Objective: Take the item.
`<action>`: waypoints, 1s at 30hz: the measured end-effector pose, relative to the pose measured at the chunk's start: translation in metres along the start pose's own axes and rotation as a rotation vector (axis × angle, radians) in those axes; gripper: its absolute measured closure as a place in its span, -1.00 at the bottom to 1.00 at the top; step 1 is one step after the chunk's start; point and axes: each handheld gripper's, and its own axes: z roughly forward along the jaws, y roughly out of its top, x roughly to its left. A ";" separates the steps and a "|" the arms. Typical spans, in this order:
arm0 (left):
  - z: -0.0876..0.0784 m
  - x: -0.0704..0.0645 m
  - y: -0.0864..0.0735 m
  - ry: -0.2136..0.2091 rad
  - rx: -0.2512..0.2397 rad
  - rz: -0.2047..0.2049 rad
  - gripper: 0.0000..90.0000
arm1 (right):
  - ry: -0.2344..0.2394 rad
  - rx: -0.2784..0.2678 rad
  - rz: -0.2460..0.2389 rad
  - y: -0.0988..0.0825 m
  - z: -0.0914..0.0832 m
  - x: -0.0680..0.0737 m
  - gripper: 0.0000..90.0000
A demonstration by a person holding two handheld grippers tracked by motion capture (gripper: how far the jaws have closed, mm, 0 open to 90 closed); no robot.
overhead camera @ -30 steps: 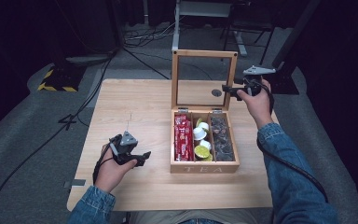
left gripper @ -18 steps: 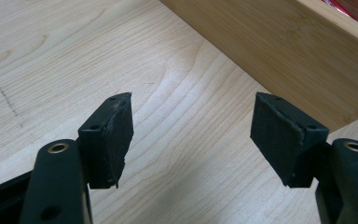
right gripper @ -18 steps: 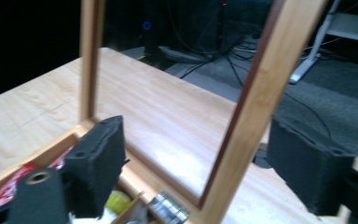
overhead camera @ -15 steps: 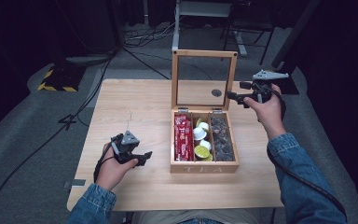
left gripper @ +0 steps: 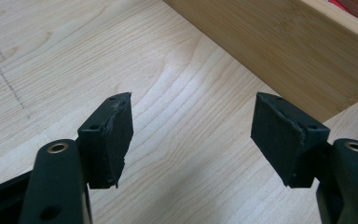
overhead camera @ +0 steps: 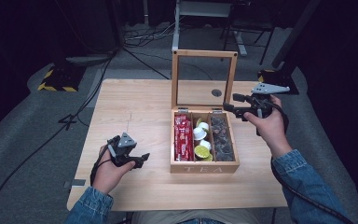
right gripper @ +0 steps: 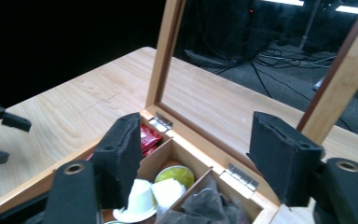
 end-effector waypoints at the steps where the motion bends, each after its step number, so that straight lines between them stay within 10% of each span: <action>1: -0.001 0.000 -0.001 0.004 -0.002 0.001 -0.33 | 0.005 -0.009 0.000 -0.002 -0.002 0.005 -0.20; 30: -0.003 0.004 -0.042 0.077 0.028 -0.049 -0.31 | 0.156 0.099 -0.021 -0.029 0.046 0.074 -0.04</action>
